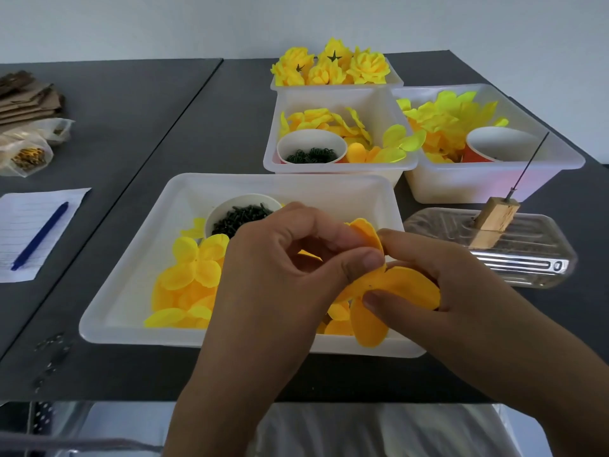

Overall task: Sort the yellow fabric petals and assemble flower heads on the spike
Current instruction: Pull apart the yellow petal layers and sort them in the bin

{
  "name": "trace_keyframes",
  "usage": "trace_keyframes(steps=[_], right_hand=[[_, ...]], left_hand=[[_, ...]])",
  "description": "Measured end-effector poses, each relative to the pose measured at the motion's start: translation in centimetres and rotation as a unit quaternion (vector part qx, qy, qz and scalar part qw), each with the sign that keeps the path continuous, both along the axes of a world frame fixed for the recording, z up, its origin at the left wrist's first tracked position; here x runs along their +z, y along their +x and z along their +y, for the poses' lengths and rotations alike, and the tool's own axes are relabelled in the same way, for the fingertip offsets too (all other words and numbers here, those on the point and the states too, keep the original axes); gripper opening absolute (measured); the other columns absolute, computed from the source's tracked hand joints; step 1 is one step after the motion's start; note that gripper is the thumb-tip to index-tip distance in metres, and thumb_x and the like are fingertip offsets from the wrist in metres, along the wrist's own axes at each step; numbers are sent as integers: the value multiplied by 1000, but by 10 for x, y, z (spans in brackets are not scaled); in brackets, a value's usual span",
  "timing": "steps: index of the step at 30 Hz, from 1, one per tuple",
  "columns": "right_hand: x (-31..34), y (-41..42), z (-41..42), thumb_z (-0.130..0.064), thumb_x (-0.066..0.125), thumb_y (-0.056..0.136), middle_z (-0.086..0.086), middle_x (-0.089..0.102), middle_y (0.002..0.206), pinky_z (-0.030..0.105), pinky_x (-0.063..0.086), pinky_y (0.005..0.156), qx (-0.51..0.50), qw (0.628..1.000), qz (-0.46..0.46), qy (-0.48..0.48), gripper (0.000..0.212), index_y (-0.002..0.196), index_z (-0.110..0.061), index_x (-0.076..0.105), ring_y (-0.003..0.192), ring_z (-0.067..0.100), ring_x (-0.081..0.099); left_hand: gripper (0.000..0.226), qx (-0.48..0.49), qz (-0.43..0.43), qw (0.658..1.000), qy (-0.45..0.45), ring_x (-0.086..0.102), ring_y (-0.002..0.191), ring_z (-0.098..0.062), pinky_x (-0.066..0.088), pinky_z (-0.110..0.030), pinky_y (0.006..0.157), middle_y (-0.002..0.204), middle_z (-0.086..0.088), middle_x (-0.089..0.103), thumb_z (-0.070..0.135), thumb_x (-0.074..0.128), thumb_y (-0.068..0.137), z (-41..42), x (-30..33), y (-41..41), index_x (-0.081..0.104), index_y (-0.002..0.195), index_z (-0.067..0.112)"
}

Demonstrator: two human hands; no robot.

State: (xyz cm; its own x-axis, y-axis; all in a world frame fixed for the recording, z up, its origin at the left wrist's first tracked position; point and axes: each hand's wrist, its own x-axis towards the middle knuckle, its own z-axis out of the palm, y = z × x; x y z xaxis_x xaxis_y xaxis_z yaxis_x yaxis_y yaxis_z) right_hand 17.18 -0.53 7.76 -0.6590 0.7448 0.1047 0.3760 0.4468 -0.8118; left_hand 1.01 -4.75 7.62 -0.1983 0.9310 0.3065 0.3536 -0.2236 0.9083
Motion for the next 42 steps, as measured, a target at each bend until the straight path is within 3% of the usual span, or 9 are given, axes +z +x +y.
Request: trace_keyframes(steps=[11,16,20,23,27,34,42], right_hand=[[1,3,1,-48,56,74,-23,61,103,1,43,72,9,999,-4,-35,32,105,-48,48,96,-4,58],[1,3,1,-48,56,74,-21,62,102,4,45,75,3,1000,-8,-27,31,104,-46,49,94,-2,59],[1,2,-1,-58,51,84,-22,62,100,3,44,74,-7,1000,0,-20,24,102,-42,51,93,-2,58],[0,2,-1,-50,54,81,-20,62,99,5,44,78,-16,1000,-14,5,22,94,-32,58,92,0,59],[-2,0,-1,-47,53,76,-22,60,99,6,44,79,-26,999,-29,32,22,94,-35,55,92,-1,58],[-6,-4,-3,-47,48,85,-26,53,104,4,38,83,-61,991,-51,103,12,94,-40,48,93,-4,54],[-2,-4,-2,-44,50,83,-21,59,94,9,44,76,-56,993,-53,88,12,88,-34,54,83,2,58]], left_hand=[[18,-18,-4,1000,-3,67,74,-12,55,-19,62,74,10,70,41,81,63,0,3,0,72,73,29],[19,-14,-6,1000,7,67,74,-11,54,-17,60,75,9,69,44,75,64,1,1,3,72,75,29],[9,-2,11,1000,10,68,77,-12,55,-21,63,76,11,69,37,74,69,1,-1,5,72,75,30],[12,2,5,1000,13,68,76,-10,53,-16,61,75,11,69,38,74,69,1,0,6,72,75,28],[12,1,-17,1000,12,68,77,-12,54,-18,62,75,9,69,35,73,70,2,0,6,72,76,25],[14,14,-47,999,10,68,77,-10,54,-16,61,75,9,70,37,73,68,1,-3,8,71,75,26],[14,-9,-72,997,15,68,79,-11,54,-17,63,76,8,70,35,77,69,2,-3,7,73,77,24]])
